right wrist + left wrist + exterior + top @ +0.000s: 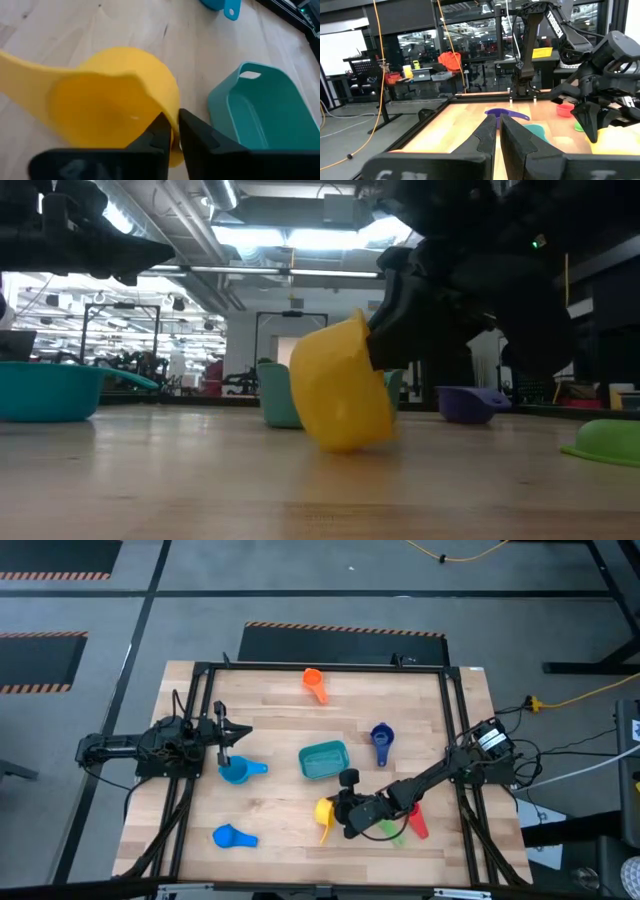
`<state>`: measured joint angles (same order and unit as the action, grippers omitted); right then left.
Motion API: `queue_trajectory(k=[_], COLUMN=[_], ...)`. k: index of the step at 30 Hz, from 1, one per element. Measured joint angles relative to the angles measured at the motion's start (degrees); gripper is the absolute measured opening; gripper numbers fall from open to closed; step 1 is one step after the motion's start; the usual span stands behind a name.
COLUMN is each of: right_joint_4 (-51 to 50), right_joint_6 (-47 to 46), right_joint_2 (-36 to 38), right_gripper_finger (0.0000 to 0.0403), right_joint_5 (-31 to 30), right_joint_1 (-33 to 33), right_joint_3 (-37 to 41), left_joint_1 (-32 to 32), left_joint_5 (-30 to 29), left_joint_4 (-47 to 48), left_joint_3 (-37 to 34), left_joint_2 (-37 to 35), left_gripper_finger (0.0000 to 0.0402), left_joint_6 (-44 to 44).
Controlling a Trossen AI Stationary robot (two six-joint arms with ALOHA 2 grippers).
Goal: Nest measuring cups in basket
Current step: Stack the yellow measuring cup on top of the light blue measuring cup
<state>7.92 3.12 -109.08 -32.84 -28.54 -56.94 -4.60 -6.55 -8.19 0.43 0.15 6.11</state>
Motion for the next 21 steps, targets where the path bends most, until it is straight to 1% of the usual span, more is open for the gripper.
queue_trajectory(k=[12,16,21], right_joint_4=[0.3,0.3,0.4], right_joint_6=[0.1,0.6,4.3], right_joint_2=[0.0,0.0,0.0], right_gripper_finger=[0.0017,0.0017,0.0016], right_joint_5=[0.1,0.0,0.0], right_joint_1=[0.0,0.0,0.8], right_joint_3=[-0.4,-2.2,-5.2], left_joint_1=[0.0,0.0,0.0], left_joint_5=[0.0,0.0,0.0], left_joint_4=[0.0,0.0,0.0], left_joint_3=[0.0,0.0,0.0], left_joint_2=[0.0,0.0,0.0], left_gripper_finger=[0.0016,0.0016,0.0016], left_joint_6=[0.0,0.0,0.0])
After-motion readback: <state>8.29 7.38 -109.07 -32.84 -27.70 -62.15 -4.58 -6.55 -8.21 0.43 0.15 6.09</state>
